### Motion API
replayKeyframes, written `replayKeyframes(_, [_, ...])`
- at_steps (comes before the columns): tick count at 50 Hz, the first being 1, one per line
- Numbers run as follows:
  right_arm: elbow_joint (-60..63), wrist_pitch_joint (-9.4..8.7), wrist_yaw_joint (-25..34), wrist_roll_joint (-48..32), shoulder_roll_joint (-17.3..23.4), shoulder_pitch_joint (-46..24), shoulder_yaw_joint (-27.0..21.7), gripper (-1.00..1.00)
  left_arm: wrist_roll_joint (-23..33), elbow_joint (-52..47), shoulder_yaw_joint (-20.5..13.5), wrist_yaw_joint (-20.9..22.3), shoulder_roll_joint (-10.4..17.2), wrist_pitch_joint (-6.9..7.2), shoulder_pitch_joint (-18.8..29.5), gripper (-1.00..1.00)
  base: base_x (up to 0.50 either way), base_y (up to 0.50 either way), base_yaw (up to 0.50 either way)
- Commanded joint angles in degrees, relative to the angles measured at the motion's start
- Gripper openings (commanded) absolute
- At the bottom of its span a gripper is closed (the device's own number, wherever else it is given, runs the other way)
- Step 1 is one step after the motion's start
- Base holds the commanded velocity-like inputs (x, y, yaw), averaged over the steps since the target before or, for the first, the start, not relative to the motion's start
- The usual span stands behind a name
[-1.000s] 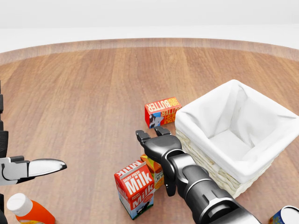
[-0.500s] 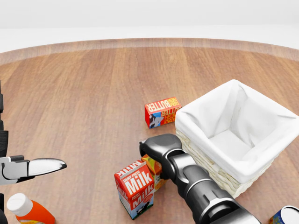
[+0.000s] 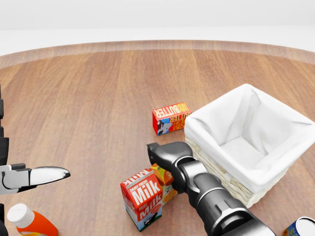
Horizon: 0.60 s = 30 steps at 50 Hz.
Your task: Pick up the orange juice, and put it in the basket.
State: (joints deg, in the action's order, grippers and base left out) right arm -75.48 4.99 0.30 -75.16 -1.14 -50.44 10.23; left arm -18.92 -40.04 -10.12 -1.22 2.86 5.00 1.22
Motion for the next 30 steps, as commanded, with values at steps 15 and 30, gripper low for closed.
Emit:
replayKeyframes(15, [0.5,0.01,1.8,2.8,0.7,-1.5,-1.2,-1.0,0.1,0.5,-0.1,0.2,0.1,0.0,0.0,1.0,0.0,0.0,0.0])
replayKeyframes(30, [3.6,0.01,5.8,3.4,1.6,-3.3,-1.2,-1.0,0.2,0.6,0.0,0.3,0.0,0.0,0.0,1.0,0.0,0.0,0.0])
